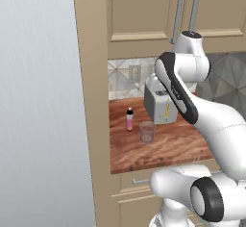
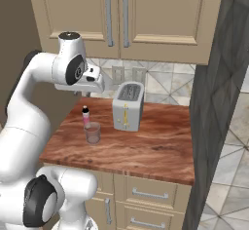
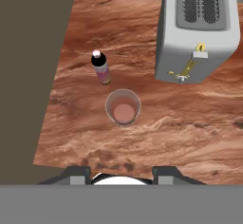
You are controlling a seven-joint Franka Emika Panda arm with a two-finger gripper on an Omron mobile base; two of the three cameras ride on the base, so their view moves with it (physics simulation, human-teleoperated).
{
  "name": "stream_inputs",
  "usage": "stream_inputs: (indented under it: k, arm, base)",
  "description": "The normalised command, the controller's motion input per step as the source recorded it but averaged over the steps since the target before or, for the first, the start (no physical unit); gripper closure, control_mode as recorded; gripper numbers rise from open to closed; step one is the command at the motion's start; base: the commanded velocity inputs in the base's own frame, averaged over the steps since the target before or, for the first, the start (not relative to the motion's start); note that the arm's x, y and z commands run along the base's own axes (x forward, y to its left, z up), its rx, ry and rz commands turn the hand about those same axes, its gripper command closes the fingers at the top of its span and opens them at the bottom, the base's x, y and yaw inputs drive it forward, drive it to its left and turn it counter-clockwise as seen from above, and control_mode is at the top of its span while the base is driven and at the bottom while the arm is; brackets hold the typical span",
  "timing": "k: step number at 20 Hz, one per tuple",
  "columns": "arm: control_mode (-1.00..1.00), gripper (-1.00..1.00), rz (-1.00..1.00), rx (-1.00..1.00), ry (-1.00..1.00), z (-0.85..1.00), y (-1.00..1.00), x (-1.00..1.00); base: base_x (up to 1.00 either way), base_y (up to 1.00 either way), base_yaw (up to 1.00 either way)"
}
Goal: Place the microwavable item in the microwave. Then, close the microwave door and press the start button.
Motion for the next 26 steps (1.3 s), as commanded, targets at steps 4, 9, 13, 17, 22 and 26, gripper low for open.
stream_inputs:
  k: [4,9,13,17,22,26]
  arm:
    - [-1.00,-1.00,0.00,0.00,-0.01,-0.08,0.00,-0.18]
    - [-1.00,-1.00,-0.04,-0.21,0.02,-0.82,0.32,-0.14]
    - [-1.00,-1.00,-0.06,-0.26,-0.02,-1.00,0.63,0.00]
    - [-1.00,-1.00,0.00,-0.03,0.01,-0.64,0.20,0.00]
    - [-1.00,-1.00,0.04,0.00,0.02,-0.28,0.00,0.00]
    - [-1.00,-1.00,0.05,0.00,0.08,-0.26,0.00,0.18]
  base:
    - [0.00,0.00,0.00]
    - [0.00,0.00,0.00]
    - [0.00,0.00,0.00]
    - [0.00,0.00,0.00]
    - [0.00,0.00,0.00]
    - [0.00,0.00,0.00]
